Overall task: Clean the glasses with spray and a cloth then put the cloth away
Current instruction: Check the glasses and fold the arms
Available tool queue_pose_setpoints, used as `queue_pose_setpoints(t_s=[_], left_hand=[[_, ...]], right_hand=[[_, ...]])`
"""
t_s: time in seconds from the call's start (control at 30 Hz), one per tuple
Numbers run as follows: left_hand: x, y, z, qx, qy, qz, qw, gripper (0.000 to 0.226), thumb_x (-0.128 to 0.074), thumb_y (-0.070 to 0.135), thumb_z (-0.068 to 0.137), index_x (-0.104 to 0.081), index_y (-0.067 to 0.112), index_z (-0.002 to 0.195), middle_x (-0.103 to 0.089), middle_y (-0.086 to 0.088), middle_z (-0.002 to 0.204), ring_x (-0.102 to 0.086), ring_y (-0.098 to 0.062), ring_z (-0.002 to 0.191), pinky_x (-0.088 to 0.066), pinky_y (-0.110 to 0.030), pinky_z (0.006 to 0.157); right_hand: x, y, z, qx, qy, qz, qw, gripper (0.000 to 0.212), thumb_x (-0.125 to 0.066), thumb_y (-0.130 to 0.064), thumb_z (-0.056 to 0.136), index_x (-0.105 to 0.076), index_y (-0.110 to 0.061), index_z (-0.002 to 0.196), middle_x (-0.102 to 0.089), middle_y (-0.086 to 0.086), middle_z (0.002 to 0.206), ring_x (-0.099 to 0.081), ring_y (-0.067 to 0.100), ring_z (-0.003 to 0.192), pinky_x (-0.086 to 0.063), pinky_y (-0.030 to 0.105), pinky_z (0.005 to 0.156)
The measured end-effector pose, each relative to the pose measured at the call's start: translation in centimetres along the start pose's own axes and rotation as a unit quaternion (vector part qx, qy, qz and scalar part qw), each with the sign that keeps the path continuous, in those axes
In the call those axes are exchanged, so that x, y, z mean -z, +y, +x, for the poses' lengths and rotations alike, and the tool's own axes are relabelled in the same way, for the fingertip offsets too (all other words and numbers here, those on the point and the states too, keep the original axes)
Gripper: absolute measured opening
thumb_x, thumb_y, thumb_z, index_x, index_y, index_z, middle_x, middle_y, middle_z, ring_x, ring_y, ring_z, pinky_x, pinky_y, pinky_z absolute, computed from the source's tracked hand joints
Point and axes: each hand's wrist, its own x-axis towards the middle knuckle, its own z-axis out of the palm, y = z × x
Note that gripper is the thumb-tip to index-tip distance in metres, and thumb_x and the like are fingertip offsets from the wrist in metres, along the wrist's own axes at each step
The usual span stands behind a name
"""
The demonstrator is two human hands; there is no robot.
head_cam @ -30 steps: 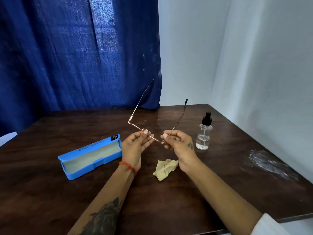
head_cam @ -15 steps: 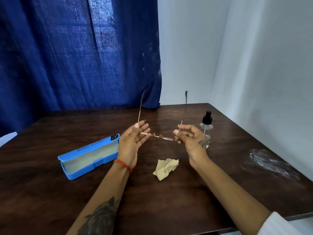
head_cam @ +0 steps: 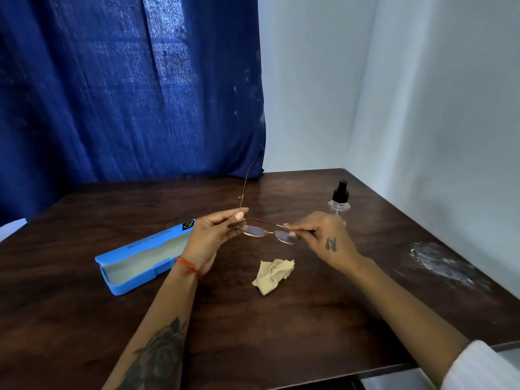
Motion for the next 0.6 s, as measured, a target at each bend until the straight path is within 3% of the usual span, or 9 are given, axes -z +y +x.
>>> queue_pose_setpoints(t_s=[0.13,0.27,0.47,0.6], left_hand=[[0.5,-0.2,-0.1,0.014,-0.049,0.089,0.995,0.019,-0.065,0.009,0.079,-0.070,0.002,0.095,-0.075,0.002,0.084,-0.068,-0.009,0.079,-0.054,-0.017,0.069],[0.4,-0.3,-0.3,-0.024,-0.066,0.233,0.970,0.013,-0.072,0.014,0.074,-0.075,0.016,0.086,-0.075,0.002,0.084,-0.067,-0.006,0.083,-0.050,-0.013,0.074],[-0.2,-0.6,-0.3,-0.188,-0.010,0.430,0.883,0.014,-0.074,0.015,0.074,-0.075,0.013,0.087,-0.070,0.000,0.079,-0.062,-0.007,0.076,-0.047,-0.013,0.072],[-0.1,-0.6,-0.3,-0.298,0.022,0.494,0.817,0.010,-0.075,0.009,0.071,-0.076,0.011,0.081,-0.068,-0.006,0.071,-0.059,-0.019,0.070,-0.047,-0.028,0.067]], right_hand=[[1.4,0.4,0.7,0.030,-0.042,-0.038,0.998,0.022,-0.074,0.005,0.071,-0.075,-0.009,0.088,-0.075,0.005,0.081,-0.058,0.005,0.072,-0.043,0.016,0.072],[2.4,0.6,1.5,0.021,-0.092,-0.050,0.994,0.017,-0.072,-0.004,0.077,-0.075,-0.014,0.090,-0.072,-0.003,0.076,-0.051,-0.005,0.070,-0.034,0.006,0.071],[3.4,0.6,3.3,-0.054,-0.218,0.033,0.974,0.022,-0.073,-0.011,0.079,-0.072,-0.014,0.100,-0.066,-0.009,0.084,-0.053,-0.009,0.072,-0.038,0.002,0.067],[4.6,0.7,3.7,-0.140,-0.317,0.144,0.927,0.034,-0.077,-0.025,0.074,-0.070,-0.021,0.107,-0.066,-0.021,0.093,-0.060,-0.008,0.083,-0.042,0.003,0.069]])
